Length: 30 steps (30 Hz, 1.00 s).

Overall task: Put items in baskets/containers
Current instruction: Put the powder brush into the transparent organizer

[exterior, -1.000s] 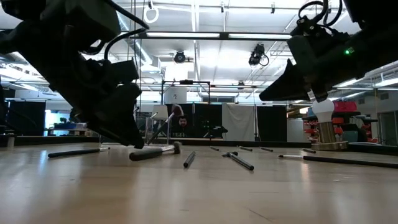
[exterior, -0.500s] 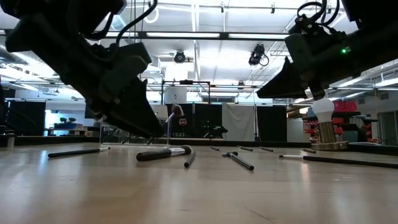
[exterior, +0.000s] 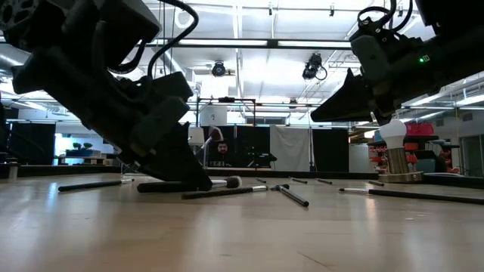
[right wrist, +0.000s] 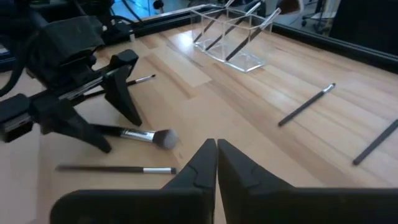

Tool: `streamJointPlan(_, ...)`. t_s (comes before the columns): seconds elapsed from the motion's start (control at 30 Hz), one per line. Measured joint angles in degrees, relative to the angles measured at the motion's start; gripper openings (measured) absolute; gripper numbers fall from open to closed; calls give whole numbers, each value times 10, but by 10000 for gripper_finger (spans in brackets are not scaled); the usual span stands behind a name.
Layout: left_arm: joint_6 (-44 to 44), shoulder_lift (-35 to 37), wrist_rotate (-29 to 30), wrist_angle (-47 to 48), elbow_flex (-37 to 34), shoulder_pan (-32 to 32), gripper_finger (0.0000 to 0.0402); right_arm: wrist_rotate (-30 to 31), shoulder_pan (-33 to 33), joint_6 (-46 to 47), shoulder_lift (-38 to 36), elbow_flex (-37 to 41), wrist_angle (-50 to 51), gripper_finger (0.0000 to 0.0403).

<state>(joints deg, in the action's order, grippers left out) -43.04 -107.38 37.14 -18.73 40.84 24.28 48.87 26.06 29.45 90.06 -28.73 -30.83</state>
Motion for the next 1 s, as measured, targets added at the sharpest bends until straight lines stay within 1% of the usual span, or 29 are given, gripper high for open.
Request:
streamJointPlan(0.1, -2, -1, 0, 10, 0, 0, 230, -5, 0, -11, 0, 0, 0, 17)
streamJointPlan(0.23, -27, 1, -14, 49, 2, 5, 186, -22, 0, -27, 0, 0, 2, 17)
streamJointPlan(0.37, -57, 1, -19, 99, 4, 10, 132, -34, 0, -49, 0, 0, 3, 17)
streamJointPlan(0.53, -69, 3, -24, 142, 5, 11, 48, -34, -2, -62, 0, 0, 2, 17)
streamJointPlan(0.73, -27, 19, -22, 163, 1, 9, 45, -34, -9, -52, 0, 0, -1, 17)
streamJointPlan(0.83, 12, 46, -30, 184, -2, 1, 45, -37, -11, -43, 0, 0, -3, 17)
streamJointPlan(0.93, 67, 79, -31, 194, -9, -17, 45, -71, -17, -40, 1, 0, -11, 17)
streamJointPlan(1.0, 104, 108, -32, 165, -32, -36, 45, -105, -23, -45, 1, 0, -21, 17)
